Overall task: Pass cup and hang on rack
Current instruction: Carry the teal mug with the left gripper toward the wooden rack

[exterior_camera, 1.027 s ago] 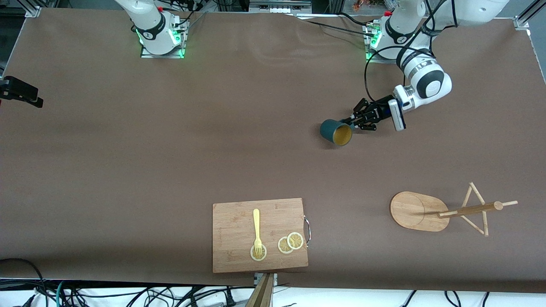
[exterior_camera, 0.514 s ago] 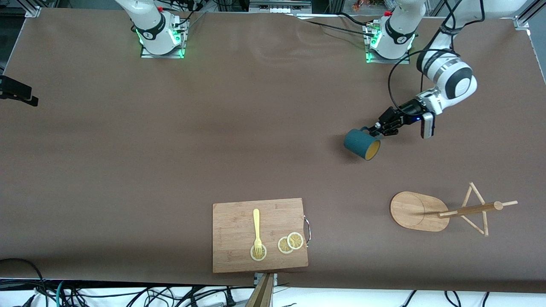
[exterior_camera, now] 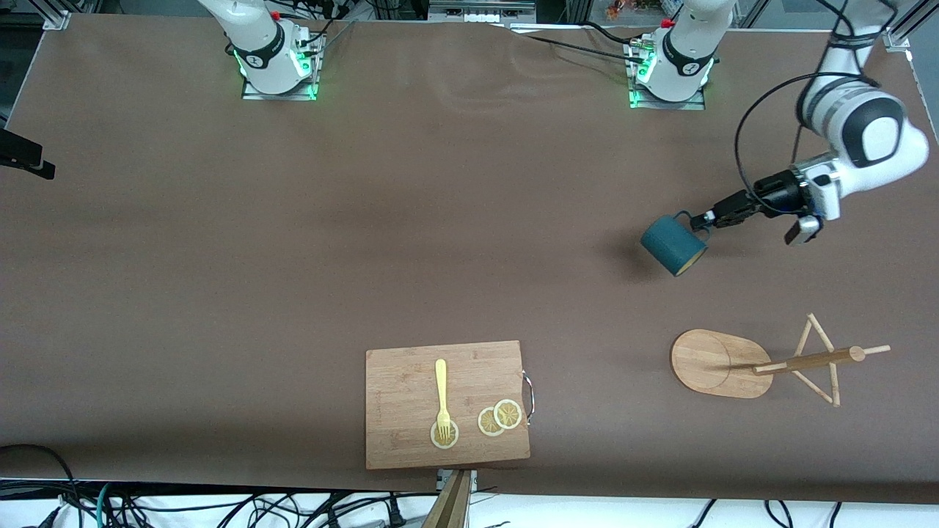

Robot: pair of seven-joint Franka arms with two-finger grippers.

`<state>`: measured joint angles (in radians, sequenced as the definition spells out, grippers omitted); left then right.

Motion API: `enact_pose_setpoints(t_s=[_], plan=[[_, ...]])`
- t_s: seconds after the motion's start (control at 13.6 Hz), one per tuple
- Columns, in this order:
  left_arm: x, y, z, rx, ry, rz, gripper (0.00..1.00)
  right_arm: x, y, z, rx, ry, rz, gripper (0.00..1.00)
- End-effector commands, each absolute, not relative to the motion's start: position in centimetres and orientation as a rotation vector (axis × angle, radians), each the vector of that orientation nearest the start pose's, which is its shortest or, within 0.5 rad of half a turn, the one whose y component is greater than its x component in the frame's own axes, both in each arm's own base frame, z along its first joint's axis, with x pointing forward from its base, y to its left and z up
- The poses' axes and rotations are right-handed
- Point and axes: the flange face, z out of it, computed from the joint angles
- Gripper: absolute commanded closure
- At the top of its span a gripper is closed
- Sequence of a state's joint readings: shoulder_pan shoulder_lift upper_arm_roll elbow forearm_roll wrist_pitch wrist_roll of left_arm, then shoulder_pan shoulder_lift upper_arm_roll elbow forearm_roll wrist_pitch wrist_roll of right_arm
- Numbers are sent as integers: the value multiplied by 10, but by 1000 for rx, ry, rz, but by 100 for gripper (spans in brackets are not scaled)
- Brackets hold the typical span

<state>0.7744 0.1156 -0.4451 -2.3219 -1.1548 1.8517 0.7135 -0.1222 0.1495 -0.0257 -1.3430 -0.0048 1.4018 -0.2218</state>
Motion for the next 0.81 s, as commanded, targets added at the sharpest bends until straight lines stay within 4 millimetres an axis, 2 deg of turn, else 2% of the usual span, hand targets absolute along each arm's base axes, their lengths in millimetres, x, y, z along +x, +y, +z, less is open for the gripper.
enact_pose_setpoints(t_s=[0.0,0.15,0.37,0.73], plan=[[501,109,349,2024,385,-122,100,571,-83,632,-3112,-150,142,0],[514,120,369,2015,492,-246,100,571,-83,632,-3112,-147,139,0],[535,155,376,2017,515,-312,100,571,-85,632,-3113,-145,137,0],[577,201,400,2073,529,-387,100,572,-82,633,-3112,-150,132,0]])
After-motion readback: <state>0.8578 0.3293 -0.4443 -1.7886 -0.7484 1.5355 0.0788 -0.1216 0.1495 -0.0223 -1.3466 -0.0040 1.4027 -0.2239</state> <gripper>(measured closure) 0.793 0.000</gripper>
